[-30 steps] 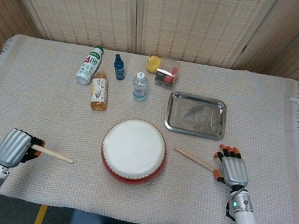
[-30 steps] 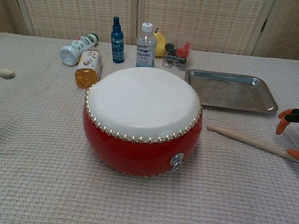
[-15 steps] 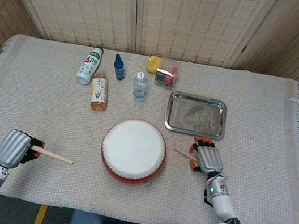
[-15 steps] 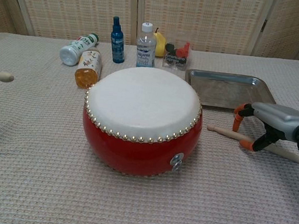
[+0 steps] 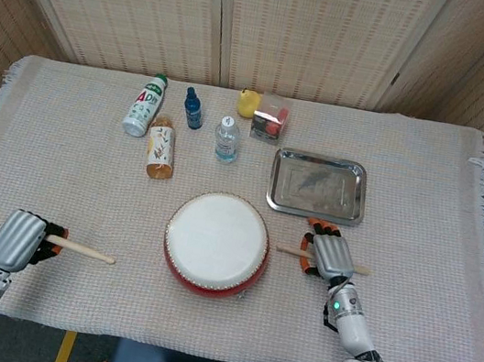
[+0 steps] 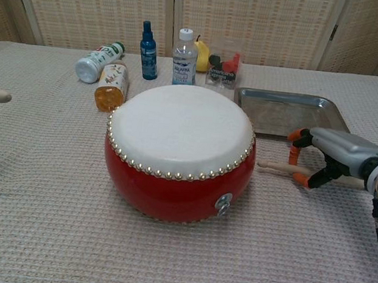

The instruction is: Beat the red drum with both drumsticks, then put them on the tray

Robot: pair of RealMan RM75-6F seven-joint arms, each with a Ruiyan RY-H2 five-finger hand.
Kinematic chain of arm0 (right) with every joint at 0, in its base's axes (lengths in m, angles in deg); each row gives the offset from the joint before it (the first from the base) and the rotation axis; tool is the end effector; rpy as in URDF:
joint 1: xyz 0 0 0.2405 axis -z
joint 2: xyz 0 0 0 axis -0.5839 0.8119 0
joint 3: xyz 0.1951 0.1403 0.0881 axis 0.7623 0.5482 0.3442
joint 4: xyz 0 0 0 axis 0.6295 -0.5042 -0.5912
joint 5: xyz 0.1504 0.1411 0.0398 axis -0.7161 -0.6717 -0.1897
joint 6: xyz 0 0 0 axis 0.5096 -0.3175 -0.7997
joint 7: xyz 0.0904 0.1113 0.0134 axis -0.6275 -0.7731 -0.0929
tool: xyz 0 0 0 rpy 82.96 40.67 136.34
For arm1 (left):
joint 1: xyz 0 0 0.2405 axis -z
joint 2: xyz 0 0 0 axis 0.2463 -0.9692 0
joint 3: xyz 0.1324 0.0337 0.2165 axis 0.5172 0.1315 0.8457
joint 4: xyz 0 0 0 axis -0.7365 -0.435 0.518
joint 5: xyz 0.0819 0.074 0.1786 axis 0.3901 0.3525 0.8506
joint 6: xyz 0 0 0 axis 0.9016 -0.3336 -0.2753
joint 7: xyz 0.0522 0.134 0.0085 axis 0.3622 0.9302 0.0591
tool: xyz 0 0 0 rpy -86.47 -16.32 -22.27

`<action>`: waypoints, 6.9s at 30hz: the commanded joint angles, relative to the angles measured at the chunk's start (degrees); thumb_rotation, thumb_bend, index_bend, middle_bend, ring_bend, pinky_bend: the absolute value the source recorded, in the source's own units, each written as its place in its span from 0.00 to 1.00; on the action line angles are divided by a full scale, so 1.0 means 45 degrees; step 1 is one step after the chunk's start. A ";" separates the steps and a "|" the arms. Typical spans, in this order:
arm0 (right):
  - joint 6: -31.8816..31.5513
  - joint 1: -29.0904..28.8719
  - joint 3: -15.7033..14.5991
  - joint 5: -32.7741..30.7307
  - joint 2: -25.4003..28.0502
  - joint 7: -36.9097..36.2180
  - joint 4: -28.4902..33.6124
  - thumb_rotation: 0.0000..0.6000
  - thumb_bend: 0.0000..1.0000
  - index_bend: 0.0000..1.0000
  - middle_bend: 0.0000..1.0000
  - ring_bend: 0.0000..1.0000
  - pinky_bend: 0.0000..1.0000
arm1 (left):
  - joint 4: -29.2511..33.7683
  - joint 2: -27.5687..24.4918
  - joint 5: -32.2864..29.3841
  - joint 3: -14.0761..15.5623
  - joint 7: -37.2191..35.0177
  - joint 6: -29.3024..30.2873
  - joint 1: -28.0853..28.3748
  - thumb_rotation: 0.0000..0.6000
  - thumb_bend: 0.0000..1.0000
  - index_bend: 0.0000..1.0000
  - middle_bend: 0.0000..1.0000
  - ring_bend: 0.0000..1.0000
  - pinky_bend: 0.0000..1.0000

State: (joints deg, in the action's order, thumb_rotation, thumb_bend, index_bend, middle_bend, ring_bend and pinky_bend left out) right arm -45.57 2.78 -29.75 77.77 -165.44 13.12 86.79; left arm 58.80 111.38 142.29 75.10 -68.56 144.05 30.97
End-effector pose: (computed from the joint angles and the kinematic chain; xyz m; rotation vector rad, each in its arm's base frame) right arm -0.2251 -0.3178 -0.0436 1.6830 -1.1603 0.7750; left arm -0.2879 0.2400 0.0903 -1.5965 -0.8371 -1.1856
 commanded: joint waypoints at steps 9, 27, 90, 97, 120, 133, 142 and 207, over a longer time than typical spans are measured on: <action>-0.0320 0.1337 0.0794 0.1635 0.2549 -0.6482 0.2644 1.00 0.41 0.64 0.15 0.02 0.17 | 0.0207 -0.0149 0.0023 -0.0040 -0.0012 0.0145 -0.0056 1.00 0.58 1.00 1.00 1.00 1.00; -0.0164 0.1516 -0.0419 0.7476 0.3452 -2.6765 -0.1809 1.00 0.41 0.57 0.24 0.19 0.25 | 0.0901 -0.0400 0.0161 -0.0068 0.0495 0.0141 -0.0020 1.00 0.58 1.00 1.00 1.00 1.00; -0.3609 0.1351 -0.3989 0.8249 0.0644 -2.9672 -0.7403 1.00 0.26 0.57 0.36 0.35 0.45 | 0.1306 -0.0549 0.0266 0.0059 0.0972 -0.0041 -0.0082 1.00 0.58 1.00 1.00 1.00 1.00; -0.3349 0.1252 -0.4099 0.8252 0.0464 -2.9234 -0.7439 1.00 0.25 0.64 0.41 0.40 0.49 | 0.1323 -0.0545 0.0284 0.0068 0.0967 -0.0028 -0.0094 1.00 0.58 1.00 1.00 1.00 1.00; -0.2385 0.0978 -0.4136 0.7979 -0.0073 -2.7477 -0.7157 1.00 0.18 1.00 0.72 0.71 0.73 | 0.1149 -0.0487 0.0293 0.0121 0.0813 -0.0085 -0.0107 1.00 0.56 1.00 1.00 1.00 1.00; -0.2283 0.0916 -0.3716 0.7583 -0.0308 -2.6110 -0.6893 1.00 0.60 1.00 1.00 1.00 1.00 | 0.0872 -0.0395 0.0188 0.0107 0.0628 -0.0132 -0.0127 1.00 0.56 1.00 1.00 1.00 1.00; -0.2270 0.0587 -0.3457 0.7666 0.0322 -2.2338 -0.6128 1.00 0.74 1.00 1.00 1.00 1.00 | 0.0728 -0.0420 0.0169 0.0052 0.0543 -0.0135 -0.0087 1.00 0.56 1.00 1.00 1.00 1.00; 0.3843 -0.9697 -0.2697 -0.7495 0.7028 0.1212 0.5414 1.00 0.75 1.00 1.00 1.00 1.00 | 0.3100 0.1191 -0.4437 -0.2258 0.9032 -0.4890 0.4685 1.00 0.56 1.00 1.00 1.00 1.00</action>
State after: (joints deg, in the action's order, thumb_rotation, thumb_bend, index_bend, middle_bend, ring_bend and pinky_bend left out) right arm -28.88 -40.59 -41.12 44.48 -133.31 17.71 111.66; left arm 71.11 117.78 122.64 65.65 -26.81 120.50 52.48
